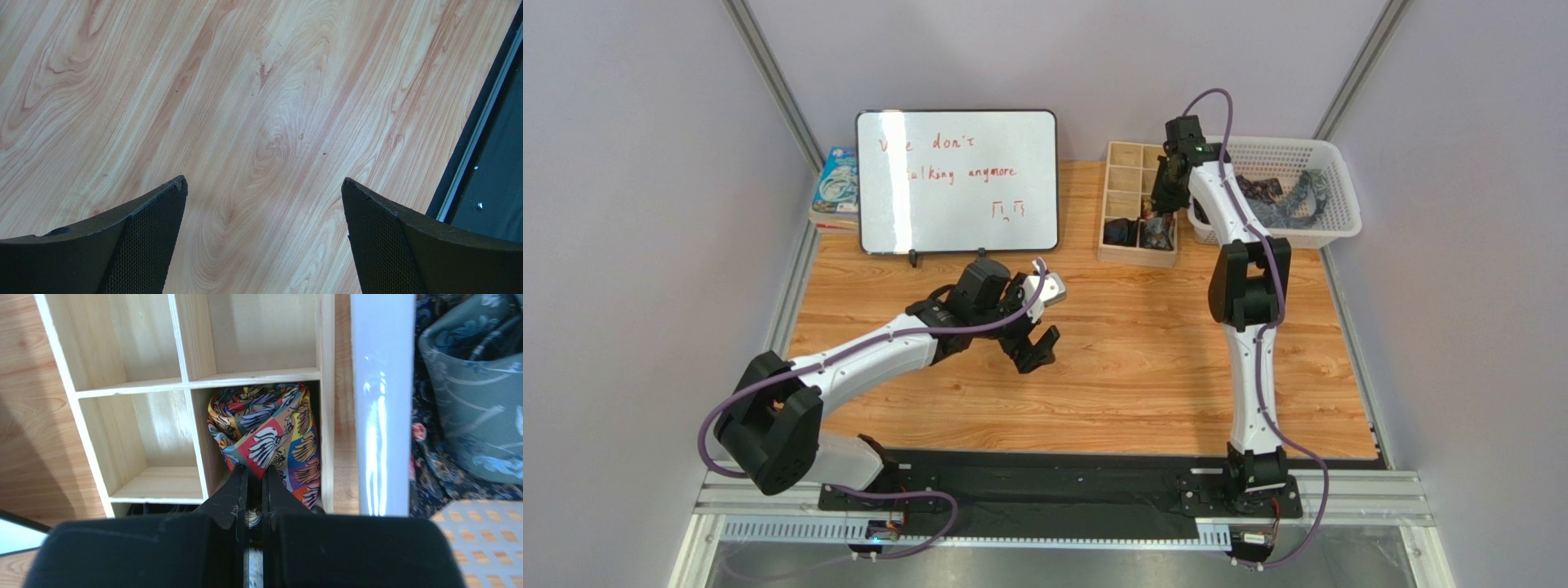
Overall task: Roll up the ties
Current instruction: Place the tie in the storage box, then reset both arms
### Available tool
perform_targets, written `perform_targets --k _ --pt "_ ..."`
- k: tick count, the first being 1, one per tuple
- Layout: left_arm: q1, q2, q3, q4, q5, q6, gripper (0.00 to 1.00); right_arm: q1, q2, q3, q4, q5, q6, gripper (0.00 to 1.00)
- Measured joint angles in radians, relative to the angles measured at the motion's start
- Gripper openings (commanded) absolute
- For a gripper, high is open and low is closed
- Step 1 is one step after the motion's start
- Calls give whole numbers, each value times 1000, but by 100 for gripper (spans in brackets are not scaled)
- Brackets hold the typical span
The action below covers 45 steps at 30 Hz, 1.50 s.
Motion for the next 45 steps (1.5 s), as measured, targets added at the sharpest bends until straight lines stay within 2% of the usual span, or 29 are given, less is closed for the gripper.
perform_targets --k 7,14,18,19,22,25,29,31,35,40,45 --pt "4 0 0 -4 -4 -2 100 -13 18 24 3 -76 8 40" --pt "43 1 32 -48 -1 -2 99 -15 -5 26 19 -129 -18 56" --pt "75 1 89 -76 1 -1 99 -15 -81 26 26 -159 -43 80" --pt "82 1 107 -84 1 -1 99 -15 -110 24 29 -173 -50 90" --pt "108 1 165 -120 -4 -2 99 -15 -211 6 40 -214 -67 99" --pt "154 11 254 -180 -7 -9 99 -15 -330 -37 54 -248 -86 100" --pt "299 111 491 -291 30 -78 99 -15 -475 -136 65 -267 -121 100" --pt "381 164 603 -342 38 -119 99 -15 -551 -232 73 -272 -145 100" --pt "497 213 716 -425 3 -168 99 -22 -660 -430 63 -278 -189 100" --pt "520 202 721 -540 -119 -170 99 -39 -783 -740 71 -299 -230 100" --pt "514 110 545 -597 -180 -170 100 -44 -881 -970 67 -313 -245 100"
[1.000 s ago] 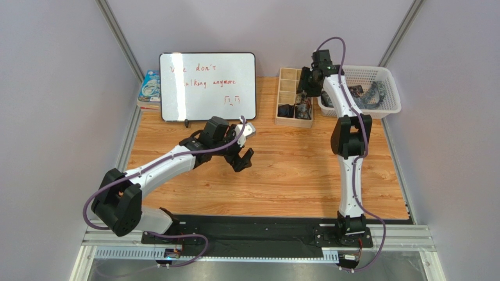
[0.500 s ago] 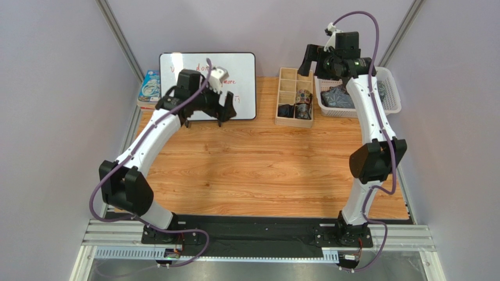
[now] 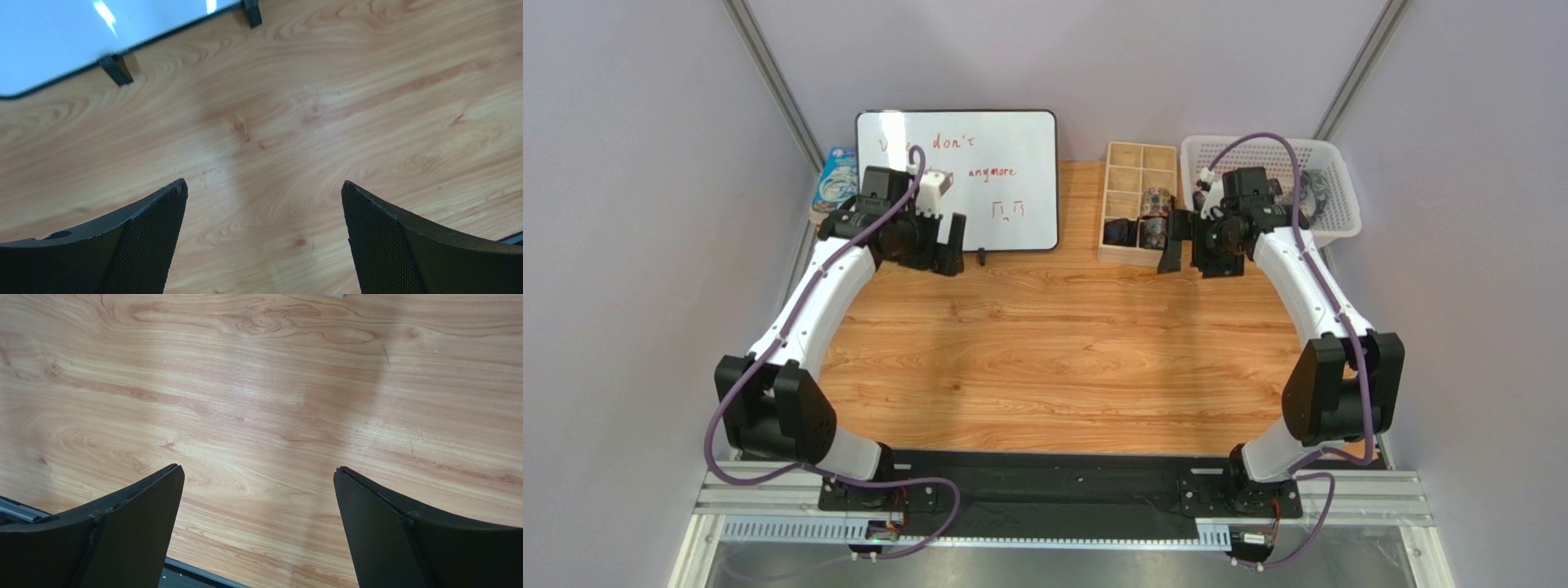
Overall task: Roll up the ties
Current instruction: Reset both arms
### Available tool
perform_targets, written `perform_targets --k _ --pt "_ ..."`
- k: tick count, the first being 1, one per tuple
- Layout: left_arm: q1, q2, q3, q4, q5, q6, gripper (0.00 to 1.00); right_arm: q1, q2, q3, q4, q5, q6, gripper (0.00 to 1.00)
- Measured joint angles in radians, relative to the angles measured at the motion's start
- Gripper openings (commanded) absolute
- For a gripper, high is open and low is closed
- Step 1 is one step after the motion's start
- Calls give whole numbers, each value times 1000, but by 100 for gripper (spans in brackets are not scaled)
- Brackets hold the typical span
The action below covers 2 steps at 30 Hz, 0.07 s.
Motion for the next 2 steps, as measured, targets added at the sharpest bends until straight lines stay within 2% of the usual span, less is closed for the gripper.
perform_targets --k 2 --pt "0 -43 -60 -23 -11 -1 99 0 -27 -36 3 -8 -1 100"
